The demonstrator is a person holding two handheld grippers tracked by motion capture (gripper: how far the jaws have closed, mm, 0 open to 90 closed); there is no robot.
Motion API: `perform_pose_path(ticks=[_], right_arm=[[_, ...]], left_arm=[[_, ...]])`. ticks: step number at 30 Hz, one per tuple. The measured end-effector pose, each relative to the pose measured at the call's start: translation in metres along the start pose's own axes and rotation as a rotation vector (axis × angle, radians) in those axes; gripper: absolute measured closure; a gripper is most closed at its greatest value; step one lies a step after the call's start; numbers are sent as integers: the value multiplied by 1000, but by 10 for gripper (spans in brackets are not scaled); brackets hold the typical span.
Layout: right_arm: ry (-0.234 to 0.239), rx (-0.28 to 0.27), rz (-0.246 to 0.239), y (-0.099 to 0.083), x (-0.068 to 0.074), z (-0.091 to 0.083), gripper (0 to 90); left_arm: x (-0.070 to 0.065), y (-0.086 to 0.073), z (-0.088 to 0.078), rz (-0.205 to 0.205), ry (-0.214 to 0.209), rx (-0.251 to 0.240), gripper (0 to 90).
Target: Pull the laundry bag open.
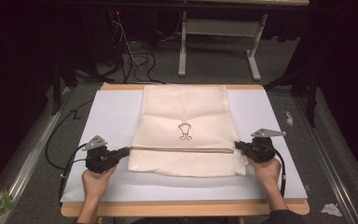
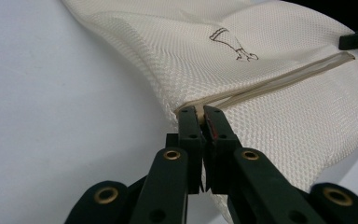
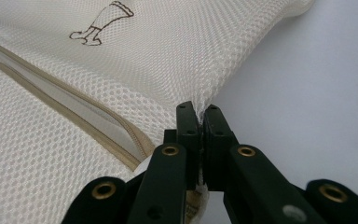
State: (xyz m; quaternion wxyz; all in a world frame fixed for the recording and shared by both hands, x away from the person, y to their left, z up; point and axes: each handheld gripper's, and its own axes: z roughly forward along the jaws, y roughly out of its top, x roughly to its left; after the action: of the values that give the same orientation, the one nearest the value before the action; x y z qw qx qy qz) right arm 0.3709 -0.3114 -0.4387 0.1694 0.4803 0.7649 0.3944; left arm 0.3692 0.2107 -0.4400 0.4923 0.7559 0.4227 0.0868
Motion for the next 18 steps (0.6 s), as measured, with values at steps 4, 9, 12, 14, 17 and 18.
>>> perform_pose_path(ticks=[4, 9, 12, 14, 17, 18], right_arm=[[-6, -8, -6, -1, -2, -2, 887], [2, 18, 0, -2, -4, -1, 884], [9, 30, 20, -5, -6, 2, 882], [11, 45, 19, -7, -7, 4, 882], [11, 42, 23, -10, -7, 6, 881], [10, 41, 20, -10, -7, 6, 880]], left_arm=[[-1, 0, 4, -4, -10, 11, 871], [-3, -5, 11, 18, 1, 52, 868], [-5, -6, 14, 26, 8, 65, 868], [-4, -6, 14, 26, 6, 64, 867], [-4, -6, 15, 21, 1, 67, 867], [-4, -5, 14, 22, 2, 69, 867]])
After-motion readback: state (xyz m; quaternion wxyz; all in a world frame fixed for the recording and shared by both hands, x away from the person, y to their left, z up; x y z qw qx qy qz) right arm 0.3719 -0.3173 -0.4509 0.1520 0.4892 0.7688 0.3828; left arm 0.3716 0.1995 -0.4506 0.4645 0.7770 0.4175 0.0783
